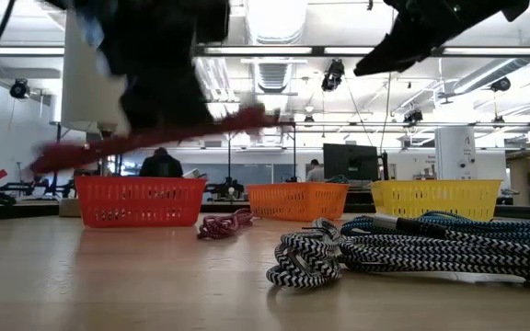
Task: Pick & Place USB Port
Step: Put the bottom left black and pink charger cable into the yellow bin
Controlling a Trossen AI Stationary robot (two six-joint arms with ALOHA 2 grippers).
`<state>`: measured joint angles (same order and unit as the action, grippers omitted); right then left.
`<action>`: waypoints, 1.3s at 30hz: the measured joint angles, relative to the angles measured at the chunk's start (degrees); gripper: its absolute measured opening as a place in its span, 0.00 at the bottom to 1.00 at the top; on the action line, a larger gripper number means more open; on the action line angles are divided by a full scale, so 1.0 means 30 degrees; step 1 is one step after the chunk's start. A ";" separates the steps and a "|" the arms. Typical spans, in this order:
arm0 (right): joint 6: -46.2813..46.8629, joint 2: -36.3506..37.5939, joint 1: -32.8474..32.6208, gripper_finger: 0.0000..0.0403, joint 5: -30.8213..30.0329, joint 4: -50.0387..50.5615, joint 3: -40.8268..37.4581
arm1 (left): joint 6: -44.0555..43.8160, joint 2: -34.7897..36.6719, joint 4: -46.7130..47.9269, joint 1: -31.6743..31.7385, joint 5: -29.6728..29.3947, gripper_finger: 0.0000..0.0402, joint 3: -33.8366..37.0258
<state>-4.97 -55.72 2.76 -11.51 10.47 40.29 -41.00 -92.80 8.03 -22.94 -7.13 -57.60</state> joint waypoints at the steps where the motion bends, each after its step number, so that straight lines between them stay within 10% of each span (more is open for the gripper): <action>1: -0.0001 0.0000 0.0006 0.46 0.0000 -0.0102 0.0000 | 0.0388 0.0614 -0.0017 0.0002 -0.1019 0.02 0.0000; 10: -0.0533 -0.0769 0.0000 0.46 0.3842 -0.3124 -0.0007 | 0.5230 0.5021 -0.0630 0.0454 -0.8848 0.02 -0.0036; 14: -0.1129 -0.2306 -0.0051 0.46 0.7484 -0.7088 -0.0007 | 0.8068 0.5107 -0.2304 0.1023 -0.9134 0.02 -0.0036; 20: 0.0022 -0.4835 -0.0007 0.46 0.7711 -1.1703 0.0015 | 1.0283 0.4538 -0.4102 0.1658 -0.9100 0.02 -0.0036; 39: 0.0495 -0.6812 -0.0044 0.46 0.8076 -1.2141 0.1326 | 1.1317 0.4233 -0.5819 0.2815 -0.9159 0.03 -0.0036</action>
<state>-3.49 -76.16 2.63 12.72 -25.96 44.27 -7.05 -80.10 -9.43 -14.49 -34.61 -57.71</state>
